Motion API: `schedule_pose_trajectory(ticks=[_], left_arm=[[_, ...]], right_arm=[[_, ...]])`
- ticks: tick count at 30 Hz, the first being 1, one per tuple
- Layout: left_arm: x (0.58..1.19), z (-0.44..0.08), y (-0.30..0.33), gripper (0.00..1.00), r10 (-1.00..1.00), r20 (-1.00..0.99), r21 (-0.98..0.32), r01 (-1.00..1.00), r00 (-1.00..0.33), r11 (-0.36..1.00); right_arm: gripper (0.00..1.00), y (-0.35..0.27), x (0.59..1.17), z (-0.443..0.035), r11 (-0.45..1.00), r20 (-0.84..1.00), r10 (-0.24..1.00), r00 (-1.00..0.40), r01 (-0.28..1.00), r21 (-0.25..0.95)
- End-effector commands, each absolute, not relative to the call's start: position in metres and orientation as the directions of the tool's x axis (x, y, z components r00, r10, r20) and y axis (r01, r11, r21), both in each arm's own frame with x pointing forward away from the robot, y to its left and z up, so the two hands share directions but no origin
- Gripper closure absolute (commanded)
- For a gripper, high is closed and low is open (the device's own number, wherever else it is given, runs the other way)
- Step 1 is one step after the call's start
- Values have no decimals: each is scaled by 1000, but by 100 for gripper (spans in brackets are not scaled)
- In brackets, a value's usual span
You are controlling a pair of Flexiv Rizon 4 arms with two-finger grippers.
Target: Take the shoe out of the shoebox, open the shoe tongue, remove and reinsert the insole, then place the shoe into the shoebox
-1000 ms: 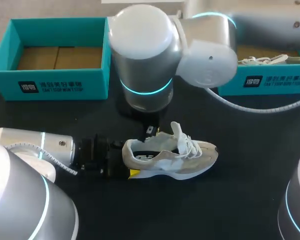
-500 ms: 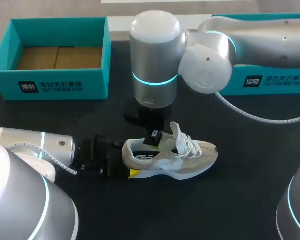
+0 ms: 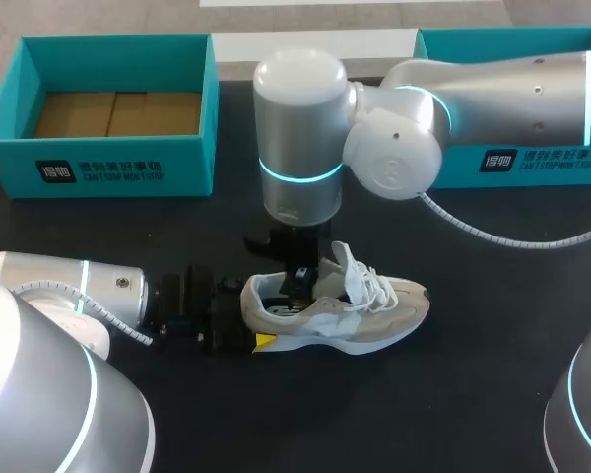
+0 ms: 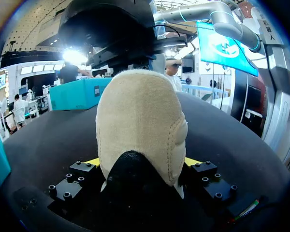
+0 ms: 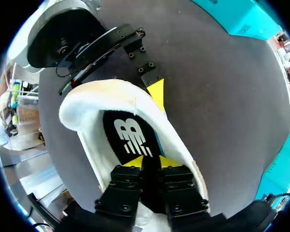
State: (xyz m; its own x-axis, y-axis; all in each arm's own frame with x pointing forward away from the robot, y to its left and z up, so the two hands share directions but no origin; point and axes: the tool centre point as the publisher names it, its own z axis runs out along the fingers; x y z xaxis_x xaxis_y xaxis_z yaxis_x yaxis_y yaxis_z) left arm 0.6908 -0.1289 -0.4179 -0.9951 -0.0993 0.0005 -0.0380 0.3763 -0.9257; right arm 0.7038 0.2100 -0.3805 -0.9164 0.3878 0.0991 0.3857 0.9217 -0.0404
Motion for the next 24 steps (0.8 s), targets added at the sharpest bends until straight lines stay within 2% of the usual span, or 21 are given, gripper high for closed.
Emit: schedule_pose_trajectory(ticks=[1, 5, 8, 16, 20, 21, 23, 24], left_arm=[[689, -419, -129, 100, -102, 0, -925, -39, -995, 379], [689, -419, -129, 100, -102, 0, -925, -39, -995, 379], [689, -419, -129, 100, -102, 0, -925, -39, -995, 379], [689, -419, -129, 100, -102, 0, -925, -39, -995, 379], [689, -419, -129, 100, -102, 0, -925, -39, -995, 379], [689, -419, -129, 100, -102, 0, -925, -39, -995, 379], [689, -419, -129, 100, -102, 0, -925, -39, -995, 379], [689, -419, -129, 100, -102, 0, -925, -39, -995, 379]], right_arm=[[61, 210, 706, -384, 922, 92, 388, -917, 385, -44], [62, 210, 709, -385, 925, 83, 380, -921, 378, -45], [58, 210, 712, -388, 930, 81, 368, -926, 365, -48], [60, 217, 715, -413, 940, 92, 341, -936, 337, -58], [70, 218, 712, -426, 935, 101, 354, -930, 349, -66], [78, 219, 710, -428, 934, 107, 355, -929, 350, -70], [100, 220, 705, -430, 934, 114, 357, -927, 349, -83], [100, 220, 703, -431, 934, 116, 356, -927, 348, -85]])
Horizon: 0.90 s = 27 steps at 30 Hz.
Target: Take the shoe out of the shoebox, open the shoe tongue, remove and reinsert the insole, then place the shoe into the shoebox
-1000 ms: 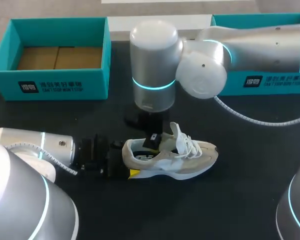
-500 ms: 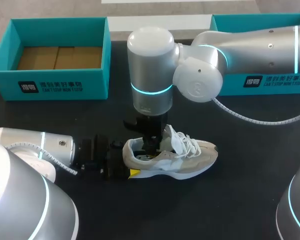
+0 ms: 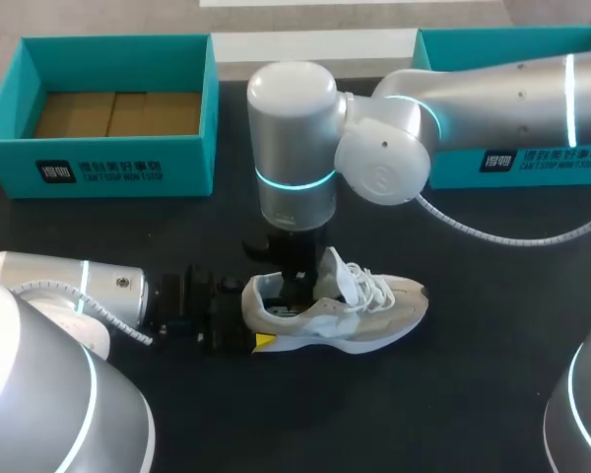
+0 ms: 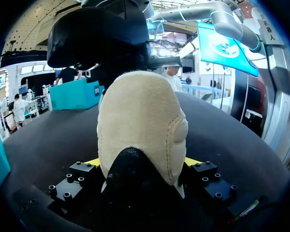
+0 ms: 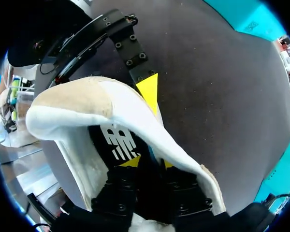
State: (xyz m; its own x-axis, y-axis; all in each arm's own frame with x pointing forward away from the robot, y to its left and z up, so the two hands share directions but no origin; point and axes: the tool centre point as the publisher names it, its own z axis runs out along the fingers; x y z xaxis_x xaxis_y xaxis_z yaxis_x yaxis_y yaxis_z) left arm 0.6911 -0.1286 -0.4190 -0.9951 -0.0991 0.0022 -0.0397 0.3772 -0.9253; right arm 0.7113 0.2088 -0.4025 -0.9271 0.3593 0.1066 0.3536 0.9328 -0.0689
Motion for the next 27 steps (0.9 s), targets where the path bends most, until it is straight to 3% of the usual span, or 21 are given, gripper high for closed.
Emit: schedule_pose_trajectory(ticks=[1, 27], left_arm=[[689, -419, -129, 100, -102, 0, -925, -39, -995, 379], [689, -419, -129, 100, -102, 0, -925, -39, -995, 379]], right_arm=[[100, 220, 701, -430, 932, 118, 360, -926, 351, -88], [100, 181, 701, -356, 854, -39, 511, -859, 513, -92]])
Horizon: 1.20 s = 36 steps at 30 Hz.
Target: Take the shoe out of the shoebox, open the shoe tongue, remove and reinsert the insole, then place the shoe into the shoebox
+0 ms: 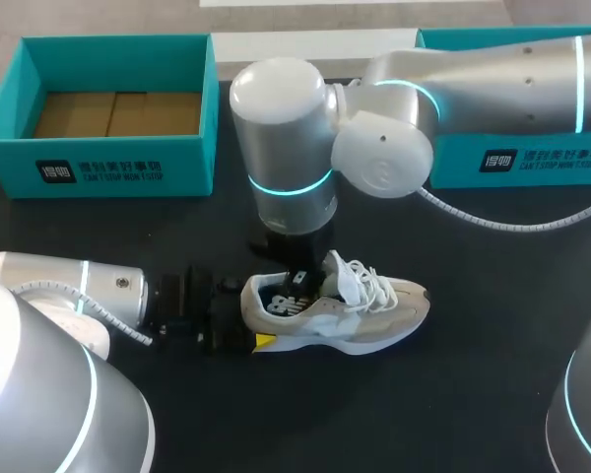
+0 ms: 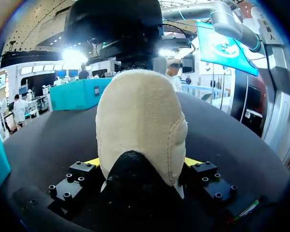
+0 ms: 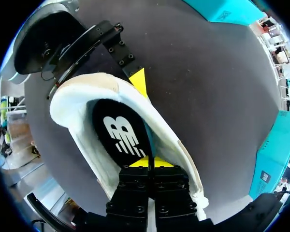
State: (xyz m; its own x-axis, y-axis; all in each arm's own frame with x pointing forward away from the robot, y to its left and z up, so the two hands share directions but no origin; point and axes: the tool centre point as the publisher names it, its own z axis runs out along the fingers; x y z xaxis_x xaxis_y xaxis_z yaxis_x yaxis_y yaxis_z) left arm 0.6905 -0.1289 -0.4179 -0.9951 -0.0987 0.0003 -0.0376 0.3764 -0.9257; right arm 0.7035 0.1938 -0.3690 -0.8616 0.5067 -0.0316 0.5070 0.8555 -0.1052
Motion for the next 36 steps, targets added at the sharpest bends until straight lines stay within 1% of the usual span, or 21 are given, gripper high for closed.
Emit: schedule_pose_trajectory(ticks=[1, 7, 24, 28, 36], left_arm=[[689, -419, -129, 100, -102, 0, -925, -39, -995, 379], [689, -419, -129, 100, -102, 0, -925, -39, -995, 379], [689, -419, -129, 100, -102, 0, -925, -39, -995, 379], [689, -419, -129, 100, -102, 0, -925, -39, -995, 379], [689, -419, -129, 100, -102, 0, -925, -39, -995, 379]], right_arm=[[100, 180, 702, -354, 852, -42, 514, -857, 515, -93], [100, 173, 704, -342, 841, -65, 529, -846, 533, -95], [100, 178, 708, -316, 834, -85, 546, -833, 551, -36], [100, 182, 707, -312, 836, -82, 545, -834, 548, -13], [100, 194, 706, -303, 841, -67, 540, -839, 536, 71]])
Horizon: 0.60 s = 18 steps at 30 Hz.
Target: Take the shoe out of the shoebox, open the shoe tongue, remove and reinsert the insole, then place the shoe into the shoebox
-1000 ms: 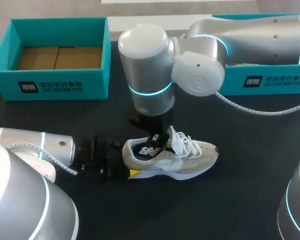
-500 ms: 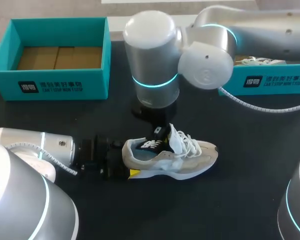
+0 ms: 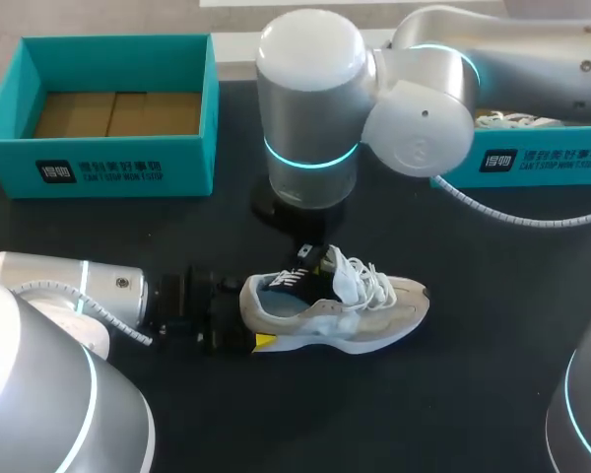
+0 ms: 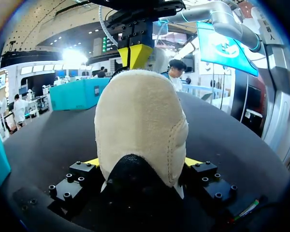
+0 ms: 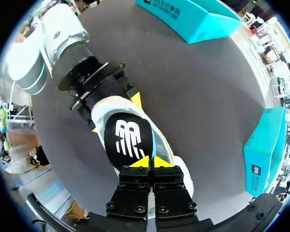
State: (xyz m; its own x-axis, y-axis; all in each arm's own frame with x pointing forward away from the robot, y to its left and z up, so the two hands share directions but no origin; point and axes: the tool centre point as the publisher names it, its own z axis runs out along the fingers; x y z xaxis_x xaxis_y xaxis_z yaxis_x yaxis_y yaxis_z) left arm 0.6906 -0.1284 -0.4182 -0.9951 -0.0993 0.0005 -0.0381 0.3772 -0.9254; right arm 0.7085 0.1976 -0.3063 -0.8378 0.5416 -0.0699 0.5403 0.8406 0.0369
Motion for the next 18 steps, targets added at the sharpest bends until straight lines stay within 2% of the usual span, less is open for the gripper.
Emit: schedule_pose_trajectory(ticks=[1, 18], left_arm=[[689, -419, -129, 100, -102, 0, -925, -39, -995, 379], [689, -419, -129, 100, -102, 0, -925, -39, -995, 379]], right_arm=[[100, 195, 706, -302, 841, -70, 540, -839, 535, 72], [100, 194, 711, -289, 840, -100, 543, -834, 537, 76]])
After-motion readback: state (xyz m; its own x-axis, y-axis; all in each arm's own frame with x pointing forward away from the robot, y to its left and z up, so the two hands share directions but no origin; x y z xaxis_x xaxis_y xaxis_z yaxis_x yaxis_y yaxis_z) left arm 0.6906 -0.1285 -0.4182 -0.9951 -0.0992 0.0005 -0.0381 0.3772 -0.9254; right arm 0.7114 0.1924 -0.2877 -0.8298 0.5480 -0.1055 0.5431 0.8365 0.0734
